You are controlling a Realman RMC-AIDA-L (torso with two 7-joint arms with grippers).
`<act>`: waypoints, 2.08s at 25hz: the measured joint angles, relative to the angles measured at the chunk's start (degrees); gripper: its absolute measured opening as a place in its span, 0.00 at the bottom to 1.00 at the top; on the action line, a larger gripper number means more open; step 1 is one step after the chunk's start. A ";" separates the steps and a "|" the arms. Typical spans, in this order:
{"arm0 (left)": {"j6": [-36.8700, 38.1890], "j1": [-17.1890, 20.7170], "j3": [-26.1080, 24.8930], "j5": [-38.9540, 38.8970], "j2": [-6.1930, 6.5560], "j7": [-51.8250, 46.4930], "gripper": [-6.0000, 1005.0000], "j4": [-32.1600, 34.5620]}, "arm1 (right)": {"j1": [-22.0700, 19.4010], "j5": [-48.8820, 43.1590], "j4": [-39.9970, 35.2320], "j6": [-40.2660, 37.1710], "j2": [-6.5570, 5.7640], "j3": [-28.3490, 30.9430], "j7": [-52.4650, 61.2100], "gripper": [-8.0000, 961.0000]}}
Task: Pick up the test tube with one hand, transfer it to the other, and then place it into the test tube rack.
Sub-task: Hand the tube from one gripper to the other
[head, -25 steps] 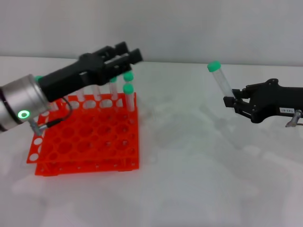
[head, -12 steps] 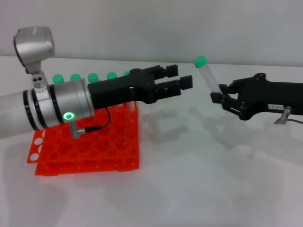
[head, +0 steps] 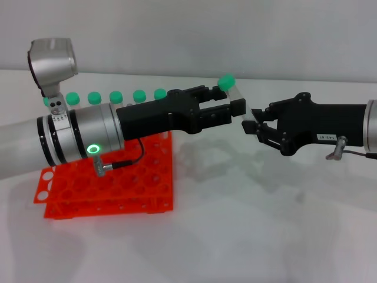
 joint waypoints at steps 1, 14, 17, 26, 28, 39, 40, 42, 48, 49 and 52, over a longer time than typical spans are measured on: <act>0.01 0.06 0.00 -0.06 -0.01 0.18 0.66 0.03 | 0.00 0.00 -0.02 0.05 0.00 -0.06 0.00 0.20; 0.11 0.07 0.00 -0.08 0.01 1.69 0.66 0.02 | -0.18 0.17 -0.03 0.35 0.05 -0.79 -0.01 0.20; 0.10 0.05 0.00 0.00 0.01 1.71 0.56 0.00 | -0.19 0.19 -0.05 0.34 0.07 -0.79 -0.01 0.20; -0.01 -0.09 0.00 0.58 -0.04 1.83 0.38 -0.02 | 0.00 0.30 0.27 0.32 0.17 -0.88 0.03 0.20; 0.01 -0.10 0.00 0.60 -0.07 2.03 0.35 -0.01 | 0.00 0.30 0.30 0.30 0.17 -0.87 0.02 0.20; 0.07 -0.10 -0.04 0.59 -0.16 2.34 0.23 -0.06 | 0.06 0.10 1.43 0.84 -0.13 -0.60 0.83 0.20; 0.09 -0.10 -0.04 0.59 -0.16 2.34 0.23 -0.05 | 0.03 0.18 1.54 0.87 -0.13 -0.56 0.83 0.20; 0.09 -0.07 -0.04 0.59 -0.17 2.37 0.23 -0.05 | -0.03 0.25 1.89 1.39 -0.12 -0.41 0.84 0.20; 0.32 0.18 -0.04 0.16 -0.33 2.52 0.22 -0.02 | -0.03 0.28 2.15 2.18 -0.10 -0.09 1.10 0.34; 0.37 0.22 -0.03 0.14 -0.34 2.52 0.22 -0.02 | -0.07 0.28 2.15 2.18 -0.11 0.13 1.16 0.36; 0.41 0.42 -0.01 0.10 -0.37 2.95 0.22 -0.09 | -0.52 0.12 2.24 2.23 -0.15 2.28 1.24 0.51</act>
